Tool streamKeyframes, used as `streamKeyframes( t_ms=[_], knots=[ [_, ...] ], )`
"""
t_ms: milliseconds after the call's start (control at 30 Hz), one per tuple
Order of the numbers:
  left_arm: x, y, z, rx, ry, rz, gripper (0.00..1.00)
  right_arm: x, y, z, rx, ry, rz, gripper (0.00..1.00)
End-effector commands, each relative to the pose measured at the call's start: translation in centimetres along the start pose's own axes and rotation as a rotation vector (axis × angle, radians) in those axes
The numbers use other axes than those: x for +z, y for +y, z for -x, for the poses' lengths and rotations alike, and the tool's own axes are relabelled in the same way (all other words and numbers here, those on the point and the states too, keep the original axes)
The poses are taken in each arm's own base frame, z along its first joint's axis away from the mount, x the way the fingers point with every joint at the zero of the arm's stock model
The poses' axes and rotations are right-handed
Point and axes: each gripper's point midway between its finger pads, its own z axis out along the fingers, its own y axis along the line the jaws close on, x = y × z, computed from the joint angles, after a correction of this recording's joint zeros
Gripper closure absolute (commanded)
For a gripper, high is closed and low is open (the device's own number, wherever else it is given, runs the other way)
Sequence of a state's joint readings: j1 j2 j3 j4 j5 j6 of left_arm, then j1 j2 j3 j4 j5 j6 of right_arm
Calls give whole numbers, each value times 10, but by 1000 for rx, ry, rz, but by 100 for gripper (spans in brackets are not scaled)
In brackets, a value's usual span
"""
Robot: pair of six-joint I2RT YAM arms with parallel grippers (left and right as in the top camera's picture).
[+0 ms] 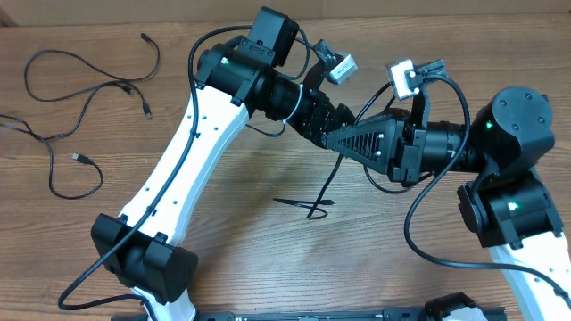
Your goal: Untangle cables
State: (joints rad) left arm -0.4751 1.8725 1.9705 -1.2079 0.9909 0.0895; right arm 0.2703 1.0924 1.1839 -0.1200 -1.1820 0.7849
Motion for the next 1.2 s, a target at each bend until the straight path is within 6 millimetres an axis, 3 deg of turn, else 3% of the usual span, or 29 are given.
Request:
streamKeyframes(
  t_ms=[0,133,333,633,867,1167],
  knots=[
    [-12,8,2,3,-21,-4,4,2,3,5,-18,6,12,96],
    [-35,22,3,-60,-62,-7,5,4,-4,6,-39,5,4,96],
    [-51,7,0,-45,-93,-130,4,6,-13,10,-27,-8,-14,96],
    [-16,-4,-15,13,20,-77,5,6,-11,13,-35,-15,-7,96],
    [12,0,-26,58,107,47,5,6,-10,14,-45,-18,-3,96],
    [8,42,-2,-128,12,289,5,6,-9,14,-25,-19,-1,96]
  ],
)
